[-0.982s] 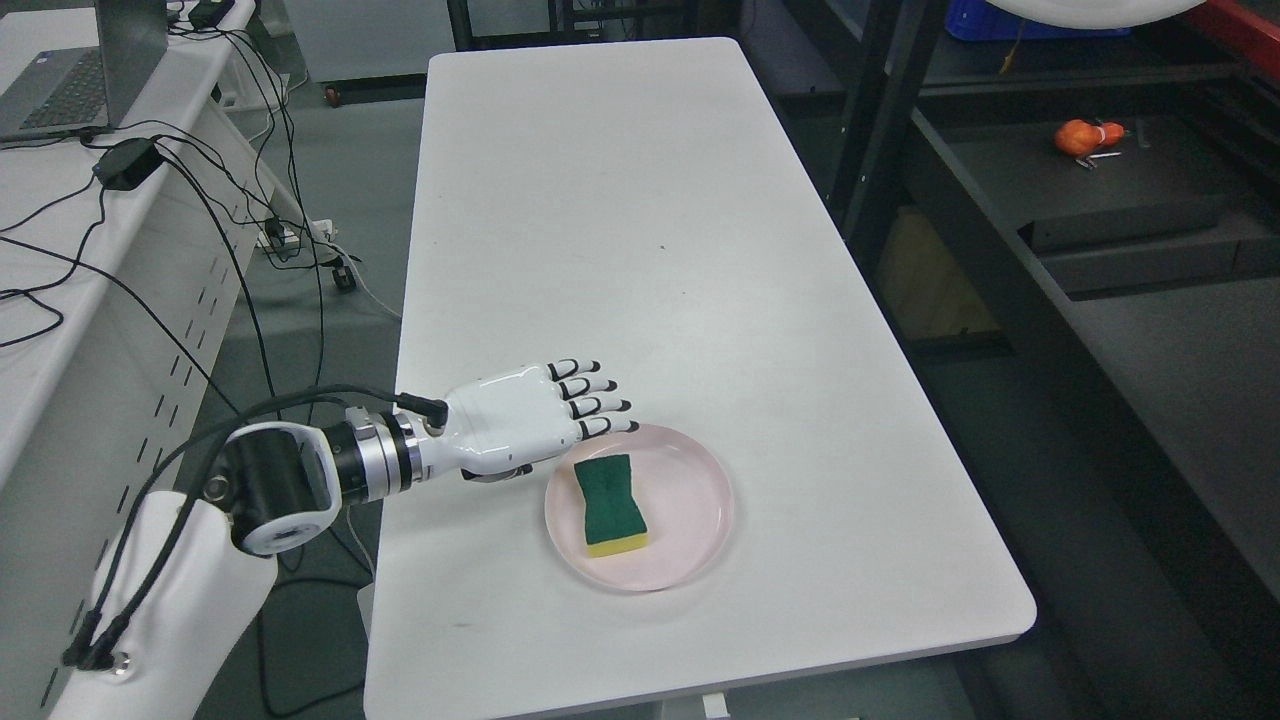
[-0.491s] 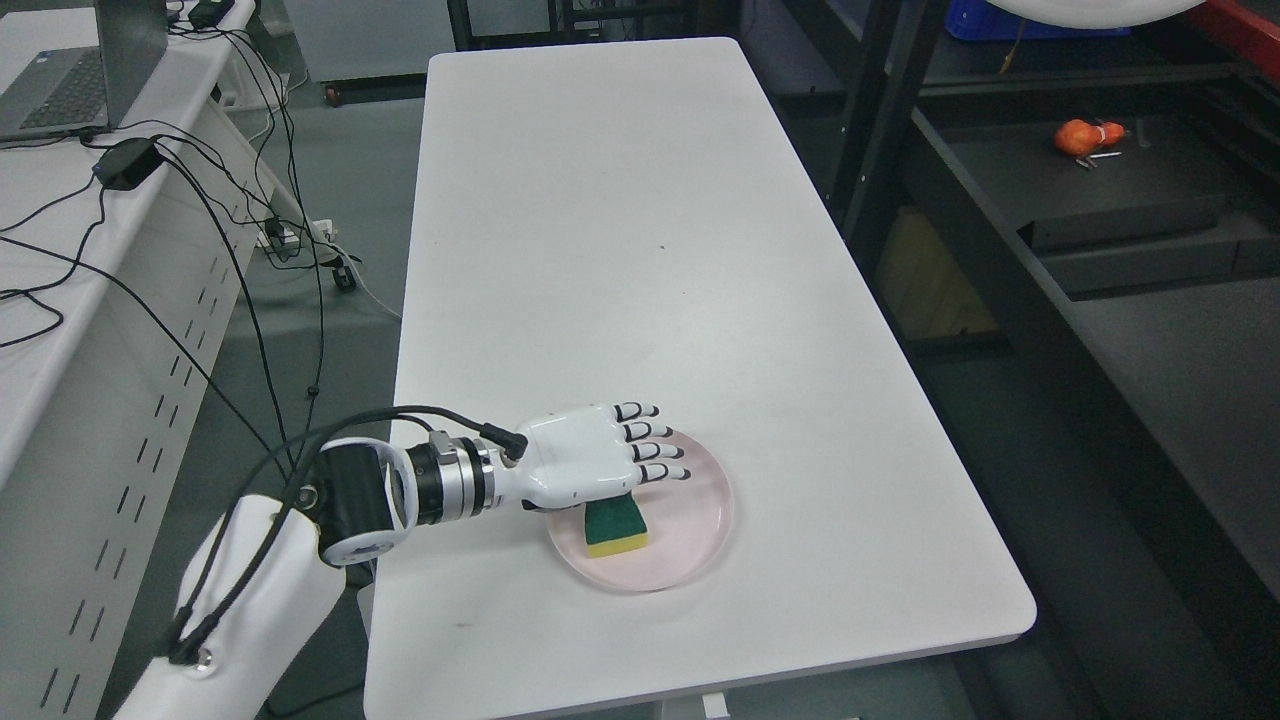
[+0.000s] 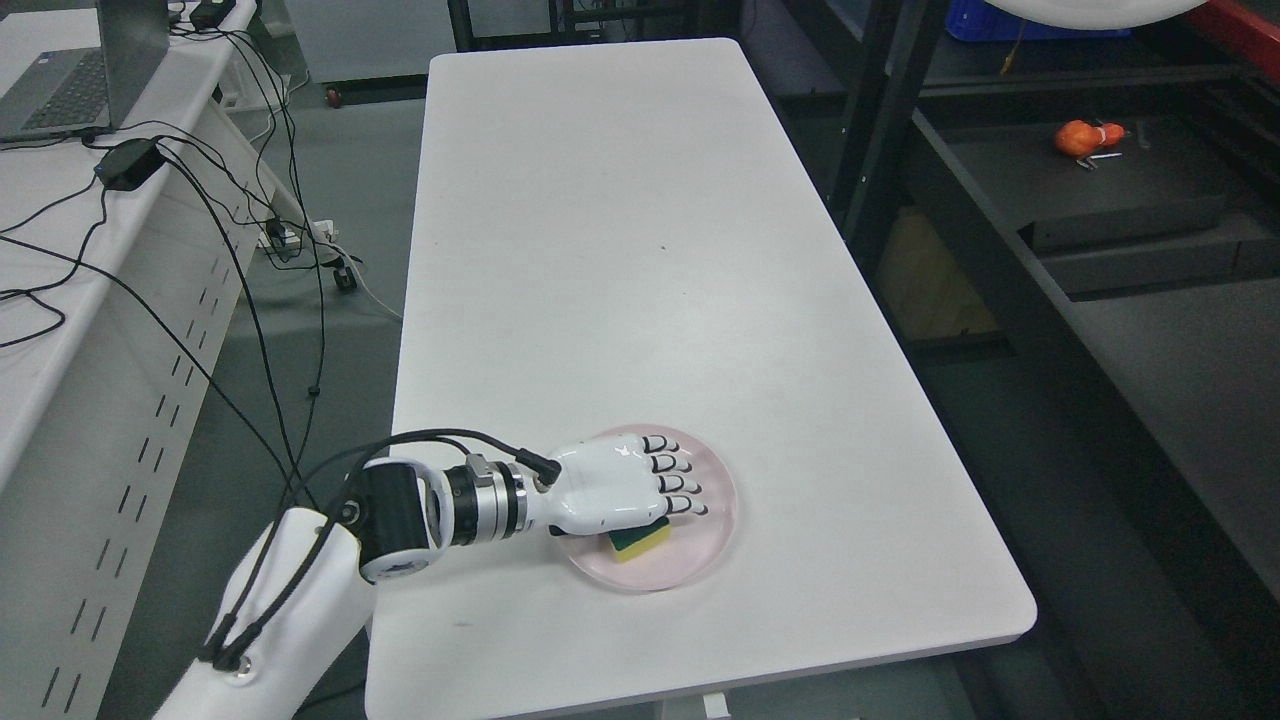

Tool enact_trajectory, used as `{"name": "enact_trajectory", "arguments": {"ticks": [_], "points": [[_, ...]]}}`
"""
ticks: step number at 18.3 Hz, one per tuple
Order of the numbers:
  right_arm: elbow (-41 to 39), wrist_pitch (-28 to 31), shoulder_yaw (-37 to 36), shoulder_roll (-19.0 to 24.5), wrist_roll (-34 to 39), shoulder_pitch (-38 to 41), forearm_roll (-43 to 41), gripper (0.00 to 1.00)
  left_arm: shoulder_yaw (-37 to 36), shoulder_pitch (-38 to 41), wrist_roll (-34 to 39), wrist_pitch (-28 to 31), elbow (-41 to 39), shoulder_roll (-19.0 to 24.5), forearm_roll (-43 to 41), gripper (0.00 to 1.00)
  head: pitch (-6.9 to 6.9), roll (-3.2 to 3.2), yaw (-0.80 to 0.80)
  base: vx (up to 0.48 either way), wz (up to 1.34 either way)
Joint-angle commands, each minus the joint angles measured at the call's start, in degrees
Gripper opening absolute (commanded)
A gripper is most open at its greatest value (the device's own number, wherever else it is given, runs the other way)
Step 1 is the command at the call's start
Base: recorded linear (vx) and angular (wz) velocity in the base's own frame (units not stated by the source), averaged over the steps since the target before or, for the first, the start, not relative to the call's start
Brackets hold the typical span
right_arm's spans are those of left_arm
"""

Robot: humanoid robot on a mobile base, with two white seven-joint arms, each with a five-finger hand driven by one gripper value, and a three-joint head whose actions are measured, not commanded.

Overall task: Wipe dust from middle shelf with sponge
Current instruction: 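Lower the left hand onto the green-yellow sponge and close the fingers, then lift the sponge off the plate with the left hand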

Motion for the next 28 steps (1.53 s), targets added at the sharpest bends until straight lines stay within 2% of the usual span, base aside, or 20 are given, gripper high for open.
{"name": "enact_trajectory", "arguments": {"ticks": [1, 4, 6, 9, 13, 16, 17, 21, 23, 24, 28], "points": [[-1.0, 4.3, 0.0, -1.0, 0.1, 0.0, 0.0, 1.0, -1.2, 1.5, -0.2, 0.1, 2.0, -1.2, -0.2, 0.78, 0.0, 0.0, 0.0, 0.0, 0.0], [-1.0, 4.2, 0.0, -1.0, 0.0, 0.0, 0.0, 1.0, 0.5, 2.5, -0.3, 0.1, 2.0, -1.2, 0.2, 0.7, 0.0, 0.0, 0.0, 0.0, 0.0], [-1.0, 4.2, 0.0, -1.0, 0.1, 0.0, 0.0, 1.0, 2.0, 3.3, -0.4, 0.1, 2.0, -1.3, 1.2, 0.6, 0.0, 0.0, 0.0, 0.0, 0.0], [-1.0, 4.2, 0.0, -1.0, 0.0, 0.0, 0.0, 1.0, 4.5, 4.0, -2.4, 0.1, 2.1, -1.3, 9.4, 0.29, 0.0, 0.0, 0.0, 0.0, 0.0], [-1.0, 4.2, 0.0, -1.0, 0.1, 0.0, 0.0, 1.0, 9.6, 4.1, -8.6, 0.1, 2.1, -1.4, 21.0, 0.02, 0.0, 0.0, 0.0, 0.0, 0.0], [-1.0, 4.2, 0.0, -1.0, 0.1, 0.0, 0.0, 1.0, 14.8, 4.1, -8.6, 0.1, 2.1, -1.4, 27.9, 0.0, 0.0, 0.0, 0.0, 0.002, -0.03], [-1.0, 4.2, 0.0, -1.0, 0.1, 0.0, 0.0, 1.0, 16.8, 4.1, -8.6, 0.1, 2.0, -2.0, 32.6, 0.0, 0.0, 0.0, 0.0, 0.002, -0.01], [-1.0, 4.2, 0.0, -1.0, 0.1, 0.0, 0.0, 1.0, 26.8, 4.4, -8.6, 0.1, 1.8, -10.2, 53.8, 0.0, 0.0, 0.0, 0.0, -0.003, 0.01], [-1.0, 4.2, 0.0, -1.0, 0.1, 0.0, 0.0, 1.0, 32.9, 6.3, -8.1, 0.2, 2.0, -14.8, 60.2, 0.0, 0.0, 0.0, 0.0, 0.0, 0.0], [-1.0, 4.2, 0.0, -1.0, 0.1, 0.0, 0.0, 1.0, 35.7, 7.7, -8.1, 2.1, 2.0, -14.8, 62.1, 0.0, 0.0, 0.0, 0.0, 0.0, 0.0], [-1.0, 4.2, 0.0, -1.0, 0.1, 0.0, 0.0, 1.0, 37.2, 13.4, -3.5, 15.1, 1.5, -14.8, 74.6, 0.0, 0.0, 0.0, 0.0, 0.0, -0.01]]}}
